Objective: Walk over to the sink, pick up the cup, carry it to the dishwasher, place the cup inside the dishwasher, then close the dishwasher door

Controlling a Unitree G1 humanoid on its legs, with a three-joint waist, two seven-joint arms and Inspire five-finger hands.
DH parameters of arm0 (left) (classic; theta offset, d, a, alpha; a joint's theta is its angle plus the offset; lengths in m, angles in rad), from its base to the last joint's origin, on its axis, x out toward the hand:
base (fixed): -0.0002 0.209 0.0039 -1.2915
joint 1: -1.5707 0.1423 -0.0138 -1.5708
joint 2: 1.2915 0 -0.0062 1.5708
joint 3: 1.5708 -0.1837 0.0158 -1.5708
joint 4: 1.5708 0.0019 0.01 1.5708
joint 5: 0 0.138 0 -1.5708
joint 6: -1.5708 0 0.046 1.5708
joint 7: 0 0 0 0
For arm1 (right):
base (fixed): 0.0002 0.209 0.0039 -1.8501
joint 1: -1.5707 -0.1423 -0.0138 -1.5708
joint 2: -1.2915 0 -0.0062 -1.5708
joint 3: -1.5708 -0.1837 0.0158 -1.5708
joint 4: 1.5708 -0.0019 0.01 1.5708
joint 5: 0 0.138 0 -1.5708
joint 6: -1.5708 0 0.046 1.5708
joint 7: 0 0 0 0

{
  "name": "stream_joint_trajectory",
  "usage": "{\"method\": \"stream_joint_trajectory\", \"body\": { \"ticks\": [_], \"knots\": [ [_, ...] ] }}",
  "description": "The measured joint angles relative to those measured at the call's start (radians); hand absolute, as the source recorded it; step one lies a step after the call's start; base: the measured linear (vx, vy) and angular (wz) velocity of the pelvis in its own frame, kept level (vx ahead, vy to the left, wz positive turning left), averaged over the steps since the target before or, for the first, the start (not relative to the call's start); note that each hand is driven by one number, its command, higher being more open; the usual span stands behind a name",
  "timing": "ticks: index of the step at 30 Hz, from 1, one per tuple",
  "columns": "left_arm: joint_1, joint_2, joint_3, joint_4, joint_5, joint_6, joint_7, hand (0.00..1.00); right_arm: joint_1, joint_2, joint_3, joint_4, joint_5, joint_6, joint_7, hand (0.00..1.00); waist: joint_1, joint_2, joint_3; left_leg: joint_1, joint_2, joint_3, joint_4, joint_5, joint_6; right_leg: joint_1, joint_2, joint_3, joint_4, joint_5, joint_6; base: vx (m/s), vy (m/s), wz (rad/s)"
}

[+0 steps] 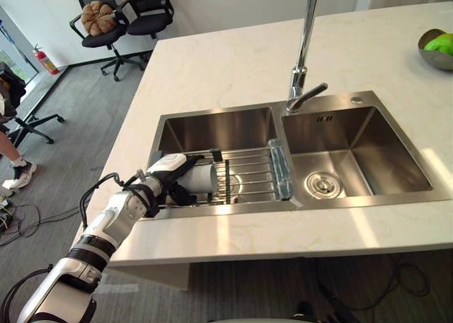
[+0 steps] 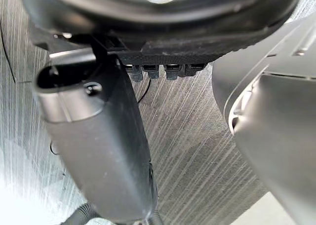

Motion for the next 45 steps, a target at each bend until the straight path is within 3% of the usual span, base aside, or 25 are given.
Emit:
{"method": "stream_joint_trajectory", "body": {
  "ticks": [6, 7, 12, 16, 19, 24, 30, 36, 40, 45],
  "knots": [
    [-0.025, 0.0, -0.001, 0.011, -0.002, 0.029, -0.05, 1.0, 0.006, -0.003, 0.043, -0.001, -0.003, 0.0, -0.001, 1.0, 0.001, -0.004, 0.002, -0.002, 0.0, 0.009, 0.0, 0.0, 0.0, -0.013, 0.0, 0.01, -0.003, 0.002, 0.003, -0.04, -0.013, -0.05],
    [-0.028, 0.0, 0.0, 0.012, -0.002, 0.03, -0.056, 0.0, 0.006, -0.003, 0.044, -0.001, -0.005, 0.0, -0.001, 1.0, 0.001, -0.004, 0.002, -0.002, 0.0, 0.01, 0.0, 0.0, 0.0, -0.013, 0.0, 0.011, -0.003, 0.003, 0.003, 0.0, 0.0, 0.0],
    [-0.056, 0.0, 0.001, 0.026, -0.012, 0.027, -0.072, 0.0, 0.008, -0.003, 0.05, -0.002, -0.024, -0.007, -0.001, 1.0, 0.001, -0.004, 0.002, -0.002, 0.0, 0.012, -0.001, 0.0, -0.001, -0.014, 0.0, 0.012, -0.003, 0.003, 0.003, 0.0, 0.0, 0.0],
    [-0.067, 0.008, -0.022, 0.088, -0.027, -0.052, 0.017, 0.0, 0.006, -0.003, 0.06, -0.008, -0.024, -0.012, 0.001, 1.0, -0.001, -0.008, 0.004, -0.002, 0.0, 0.015, -0.003, 0.0, -0.001, -0.015, 0.0, 0.014, -0.002, 0.003, 0.004, 0.0, 0.0, 0.0],
    [-0.05, 0.02, -0.044, 0.101, -0.022, -0.108, 0.118, 0.0, 0.003, 0.0, 0.062, -0.007, -0.023, -0.012, 0.005, 1.0, 0.001, -0.013, 0.007, -0.003, 0.0, 0.014, -0.006, 0.0, -0.001, -0.016, 0.0, 0.012, -0.002, 0.003, 0.004, 0.0, 0.0, 0.0],
    [0.031, 0.025, -0.044, 0.074, 0.015, -0.278, 0.387, 0.0, -0.007, 0.002, 0.066, -0.006, -0.018, -0.025, 0.012, 1.0, 0.002, -0.045, 0.02, -0.008, -0.003, 0.002, -0.008, 0.0, 0.0, -0.013, -0.002, -0.013, 0.002, 0.003, 0.004, 0.0, -0.003, 0.06],
    [0.111, -0.029, 0.028, 0.074, 0.151, -0.383, 0.674, 0.0, -0.027, 0.002, 0.064, 0.018, 0.01, -0.029, 0.014, 1.0, 0.002, -0.049, 0.018, -0.008, -0.007, -0.02, -0.003, 0.0, 0.001, 0.005, -0.007, -0.048, 0.003, 0.004, 0.004, -0.02, -0.006, 0.1],
    [0.197, -0.091, 0.083, 0.022, 0.144, -0.43, 0.829, 0.0, -0.031, 0.009, 0.059, 0.036, 0.01, -0.031, 0.014, 1.0, 0.005, -0.061, 0.013, -0.02, -0.008, -0.046, 0.008, 0.002, 0.005, 0.013, -0.01, -0.07, 0.003, 0.003, 0.003, -0.05, -0.017, 0.1],
    [0.269, -0.158, 0.106, -0.136, 0.002, -0.419, 0.838, 0.0, -0.028, 0.013, 0.038, 0.053, 0.01, -0.034, 0.014, 1.0, 0.012, -0.073, 0.007, -0.029, -0.009, -0.066, 0.008, 0.008, 0.008, 0.019, -0.01, -0.088, 0.003, 0.002, 0.001, -0.03, -0.014, 0.16],
    [0.294, -0.278, 0.239, -0.299, -0.157, -0.364, 0.843, 0.0, -0.028, 0.017, 0.008, 0.055, 0.01, -0.046, 0.016, 1.0, 0.021, -0.076, 0.003, -0.032, -0.012, -0.096, 0.007, 0.015, 0.011, 0.035, -0.013, -0.119, 0.003, -0.003, -0.005, -0.03, -0.009, 0.17]
  ]
}}
